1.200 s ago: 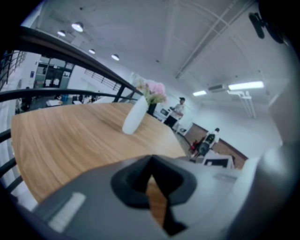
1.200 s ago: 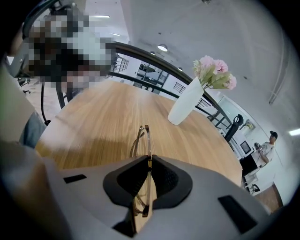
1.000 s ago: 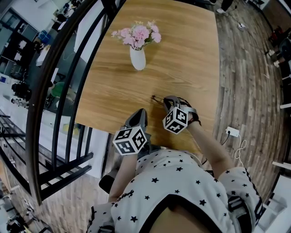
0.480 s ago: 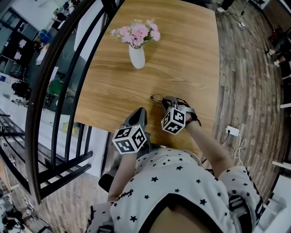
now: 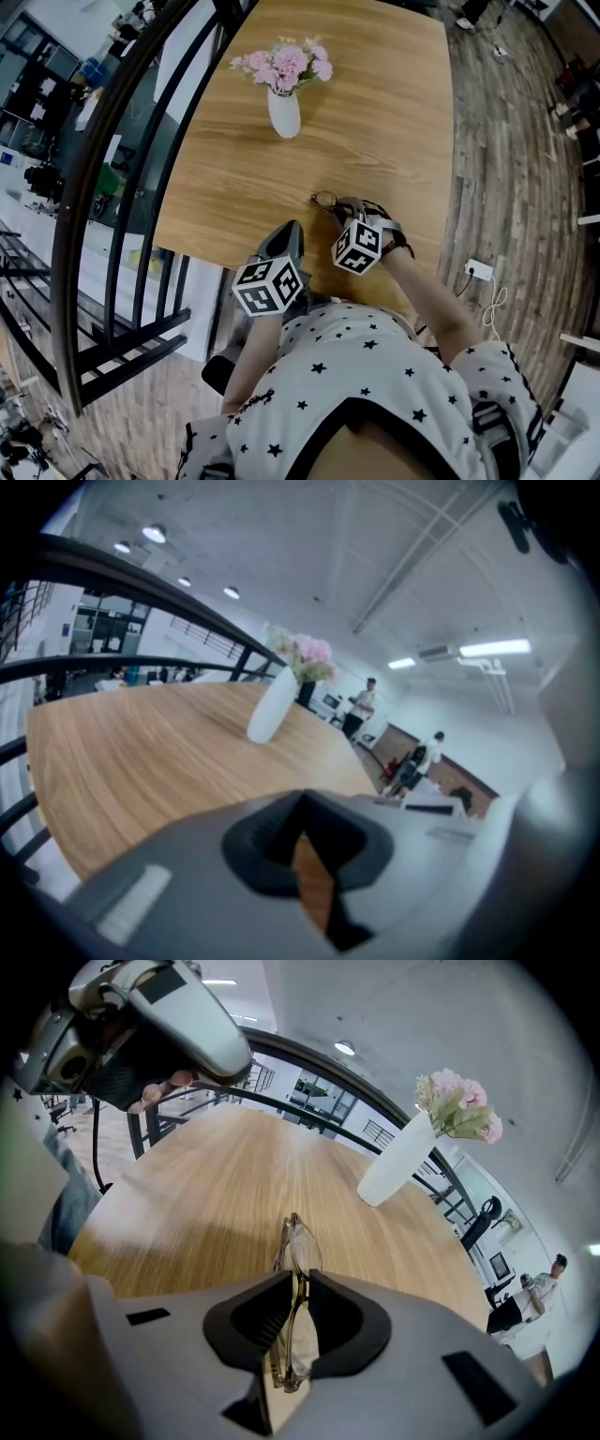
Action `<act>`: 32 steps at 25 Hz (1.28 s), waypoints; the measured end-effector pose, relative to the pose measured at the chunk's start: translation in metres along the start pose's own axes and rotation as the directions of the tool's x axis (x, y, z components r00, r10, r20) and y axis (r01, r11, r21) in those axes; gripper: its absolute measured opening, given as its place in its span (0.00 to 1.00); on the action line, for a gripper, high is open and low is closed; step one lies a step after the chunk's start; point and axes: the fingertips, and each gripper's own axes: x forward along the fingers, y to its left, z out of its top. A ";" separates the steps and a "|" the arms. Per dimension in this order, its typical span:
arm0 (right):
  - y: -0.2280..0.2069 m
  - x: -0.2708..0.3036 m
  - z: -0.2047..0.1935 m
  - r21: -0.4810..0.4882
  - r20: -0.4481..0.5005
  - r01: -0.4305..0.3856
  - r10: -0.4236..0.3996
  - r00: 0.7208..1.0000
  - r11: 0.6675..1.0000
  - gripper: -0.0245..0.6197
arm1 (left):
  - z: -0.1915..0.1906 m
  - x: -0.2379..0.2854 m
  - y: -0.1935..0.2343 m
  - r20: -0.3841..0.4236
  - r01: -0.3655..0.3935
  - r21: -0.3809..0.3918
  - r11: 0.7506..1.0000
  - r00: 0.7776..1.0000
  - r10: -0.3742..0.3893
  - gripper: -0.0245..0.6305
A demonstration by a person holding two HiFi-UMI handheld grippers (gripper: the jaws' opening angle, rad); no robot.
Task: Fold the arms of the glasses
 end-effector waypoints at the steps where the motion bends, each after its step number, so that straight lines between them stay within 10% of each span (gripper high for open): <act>1: -0.001 0.000 0.000 0.005 0.002 0.002 -0.002 1.000 1.000 0.10 | 0.001 -0.001 0.000 0.002 0.001 0.000 1.000 1.000 -0.001 0.05; 9: -0.002 -0.007 0.004 0.050 0.027 0.004 -0.006 1.000 0.999 0.22 | 0.000 -0.008 -0.001 0.017 -0.007 0.000 1.000 1.000 0.007 0.05; 32: 0.022 -0.113 0.025 0.295 0.215 0.082 -0.150 0.965 0.952 0.10 | -0.034 -0.061 -0.022 0.060 -0.014 0.014 1.000 0.998 0.013 0.05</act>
